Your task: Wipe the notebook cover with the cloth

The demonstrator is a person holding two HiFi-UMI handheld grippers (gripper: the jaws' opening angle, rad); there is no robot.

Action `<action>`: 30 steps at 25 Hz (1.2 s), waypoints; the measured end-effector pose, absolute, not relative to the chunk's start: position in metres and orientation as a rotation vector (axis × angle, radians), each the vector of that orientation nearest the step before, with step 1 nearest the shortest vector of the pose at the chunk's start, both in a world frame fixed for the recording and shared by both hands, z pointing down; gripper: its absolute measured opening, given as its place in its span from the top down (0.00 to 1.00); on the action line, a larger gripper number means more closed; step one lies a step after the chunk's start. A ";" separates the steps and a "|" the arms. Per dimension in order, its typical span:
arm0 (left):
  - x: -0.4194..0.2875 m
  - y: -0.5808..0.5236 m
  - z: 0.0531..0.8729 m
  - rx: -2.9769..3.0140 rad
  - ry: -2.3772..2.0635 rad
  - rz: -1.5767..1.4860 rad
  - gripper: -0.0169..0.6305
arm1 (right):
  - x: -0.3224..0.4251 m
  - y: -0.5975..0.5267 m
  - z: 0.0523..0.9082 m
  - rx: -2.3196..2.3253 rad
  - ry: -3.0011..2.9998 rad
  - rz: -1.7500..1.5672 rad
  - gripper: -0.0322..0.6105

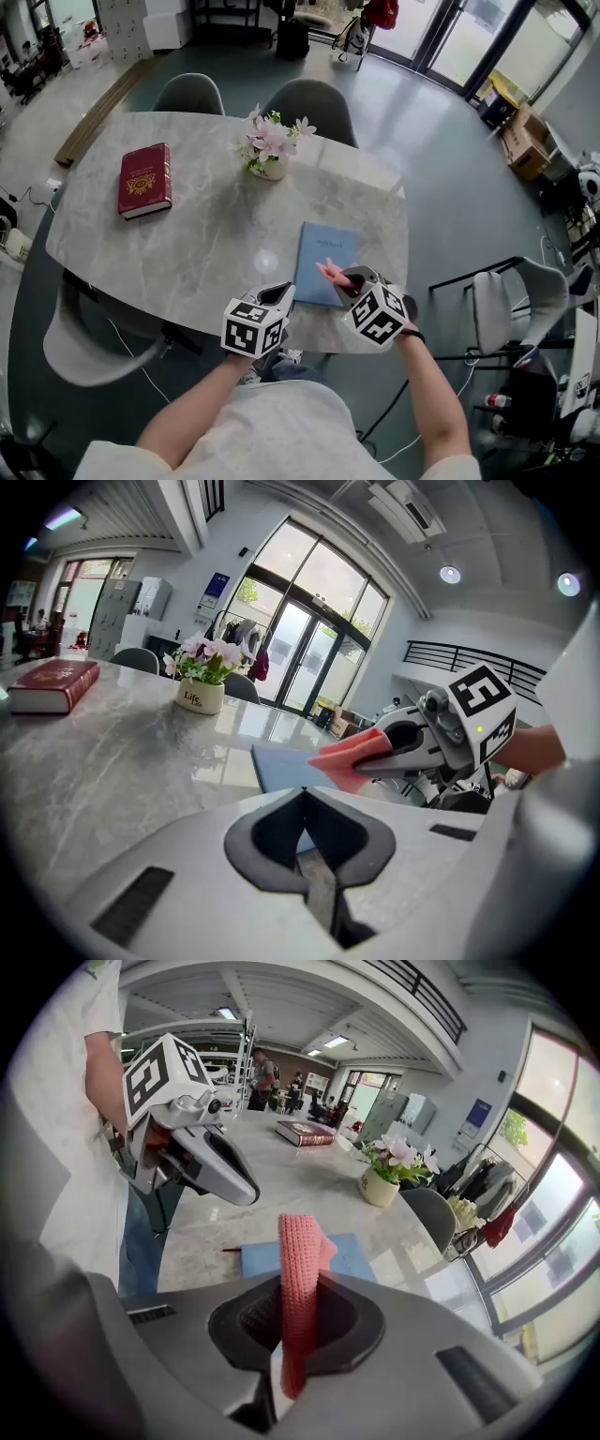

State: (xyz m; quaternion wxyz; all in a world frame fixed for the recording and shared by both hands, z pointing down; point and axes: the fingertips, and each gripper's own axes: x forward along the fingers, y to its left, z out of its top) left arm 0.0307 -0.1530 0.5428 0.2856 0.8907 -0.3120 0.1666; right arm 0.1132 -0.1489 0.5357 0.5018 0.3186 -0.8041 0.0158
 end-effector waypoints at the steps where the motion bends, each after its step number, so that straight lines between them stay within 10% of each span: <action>1: 0.030 -0.154 0.543 2.378 -0.843 0.443 0.96 | 0.110 -0.156 0.533 0.756 -1.946 0.019 0.93; 30: -0.011 -0.205 0.551 2.205 -1.136 0.382 0.96 | 0.068 -0.301 0.614 0.422 -1.790 -0.167 0.93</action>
